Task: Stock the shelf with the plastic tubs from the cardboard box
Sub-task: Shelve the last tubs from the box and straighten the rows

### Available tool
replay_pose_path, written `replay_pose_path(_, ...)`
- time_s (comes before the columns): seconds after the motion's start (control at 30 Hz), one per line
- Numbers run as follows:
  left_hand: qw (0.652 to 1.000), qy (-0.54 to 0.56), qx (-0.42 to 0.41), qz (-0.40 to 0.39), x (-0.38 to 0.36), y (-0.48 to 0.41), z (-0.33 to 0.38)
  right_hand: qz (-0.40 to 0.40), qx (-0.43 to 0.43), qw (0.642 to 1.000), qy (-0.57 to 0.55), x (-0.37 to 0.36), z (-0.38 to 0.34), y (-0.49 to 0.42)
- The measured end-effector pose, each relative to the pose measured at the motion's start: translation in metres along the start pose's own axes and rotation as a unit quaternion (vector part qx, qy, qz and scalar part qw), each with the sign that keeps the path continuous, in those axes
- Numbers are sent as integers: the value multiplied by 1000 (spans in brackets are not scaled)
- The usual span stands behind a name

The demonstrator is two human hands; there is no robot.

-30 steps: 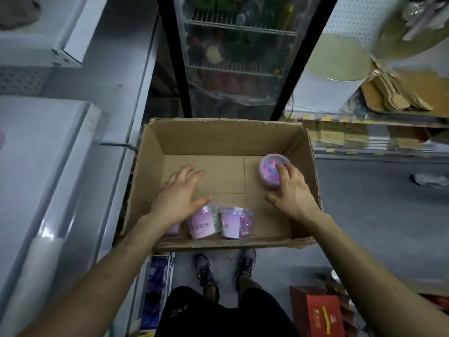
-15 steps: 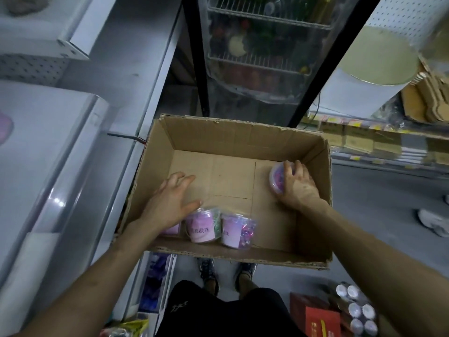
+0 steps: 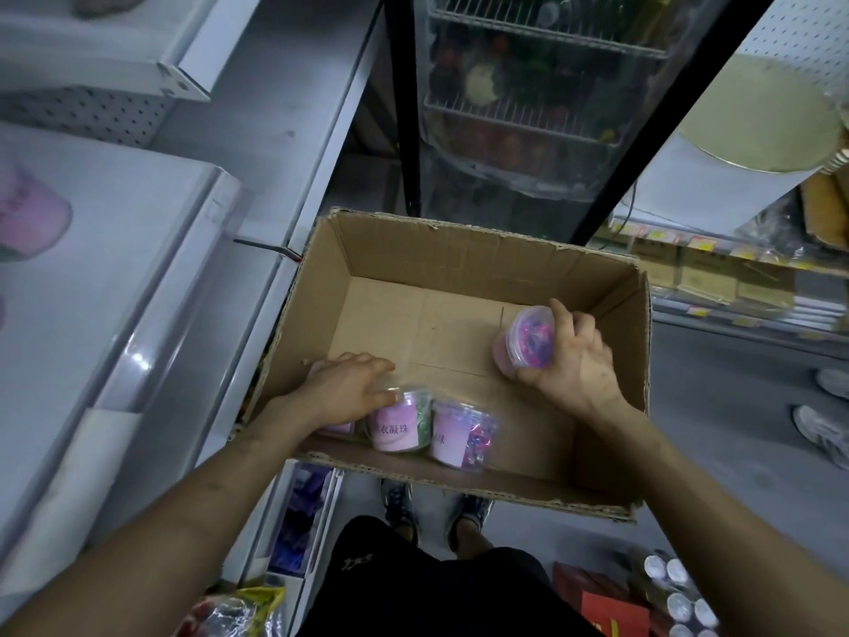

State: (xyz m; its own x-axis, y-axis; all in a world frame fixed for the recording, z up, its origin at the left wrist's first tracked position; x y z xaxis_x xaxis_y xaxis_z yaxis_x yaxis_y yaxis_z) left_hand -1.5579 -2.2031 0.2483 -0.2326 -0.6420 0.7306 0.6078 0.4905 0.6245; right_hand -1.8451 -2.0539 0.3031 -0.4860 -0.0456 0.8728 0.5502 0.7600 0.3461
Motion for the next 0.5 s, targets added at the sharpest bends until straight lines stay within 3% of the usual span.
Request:
replay_pose_path(0.33,991,-29,1,-133,-13,-16,-3,38,24,997,-57,10,-15,37)
replay_pose_path(0.5,972,67,-5,-223,-20,-25,9,41,24,997,-65,5,-16,47)
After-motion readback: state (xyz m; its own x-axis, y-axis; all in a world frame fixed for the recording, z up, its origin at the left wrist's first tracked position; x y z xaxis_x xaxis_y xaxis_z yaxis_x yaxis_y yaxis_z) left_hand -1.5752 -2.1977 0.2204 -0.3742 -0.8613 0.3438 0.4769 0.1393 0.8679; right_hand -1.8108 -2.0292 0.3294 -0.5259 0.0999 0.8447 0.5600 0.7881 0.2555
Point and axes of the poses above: each hand's wrist, its own y-axis away from the middle knuckle, its own x-axis out of the back of the hand, z = x × y, the point moved 8 cm from there along -y, towards the middle knuckle, and after that the axes turned 1 degree about y, right-handed, at the moved point
